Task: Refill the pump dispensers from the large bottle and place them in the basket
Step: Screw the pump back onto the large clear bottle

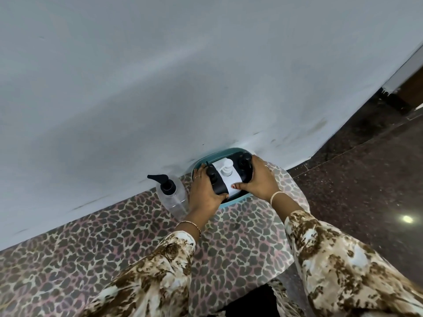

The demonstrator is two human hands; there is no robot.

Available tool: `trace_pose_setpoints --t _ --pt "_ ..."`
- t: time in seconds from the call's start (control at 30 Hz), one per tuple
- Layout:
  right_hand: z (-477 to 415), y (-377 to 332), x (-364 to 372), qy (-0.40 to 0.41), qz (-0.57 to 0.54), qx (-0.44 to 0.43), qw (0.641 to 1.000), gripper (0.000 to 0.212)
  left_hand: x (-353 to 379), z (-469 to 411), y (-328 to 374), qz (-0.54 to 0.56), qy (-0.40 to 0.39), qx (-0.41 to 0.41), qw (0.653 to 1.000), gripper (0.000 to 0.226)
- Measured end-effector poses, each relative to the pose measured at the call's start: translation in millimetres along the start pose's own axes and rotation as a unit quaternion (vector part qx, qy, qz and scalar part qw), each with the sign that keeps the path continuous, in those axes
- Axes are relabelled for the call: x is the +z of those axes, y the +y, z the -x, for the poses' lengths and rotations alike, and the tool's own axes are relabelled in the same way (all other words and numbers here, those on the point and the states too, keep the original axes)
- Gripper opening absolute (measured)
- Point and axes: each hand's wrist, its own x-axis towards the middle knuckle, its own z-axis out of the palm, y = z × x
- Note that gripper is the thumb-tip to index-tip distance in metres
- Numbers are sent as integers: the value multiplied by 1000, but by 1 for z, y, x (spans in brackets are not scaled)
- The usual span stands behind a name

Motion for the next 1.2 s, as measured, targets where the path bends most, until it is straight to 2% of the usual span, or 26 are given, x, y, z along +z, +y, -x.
trace_pose_setpoints --t 0.07,0.17,0.27,0.53,0.8,1.03,1.2 --pt "1 1 0 7 -39 6 999 69 1 -2 -1 6 -11 -5 1000 115" --pt "-2 2 -2 38 -4 0 999 39 4 -4 -2 17 -17 -10 1000 116" --pt "-1 -4 0 68 44 16 997 28 8 -5 -3 14 -26 -19 999 120" --pt "7 -20 3 100 154 56 981 27 10 -6 -4 7 -46 -45 998 128" --pt "7 -18 5 90 113 46 988 25 5 6 -1 -45 -33 -20 998 111" --pt "25 -15 7 83 91 38 992 51 -2 32 3 -51 -39 -7 998 93" --pt "52 -16 14 81 113 61 988 59 -8 61 -1 -20 -68 36 997 83"
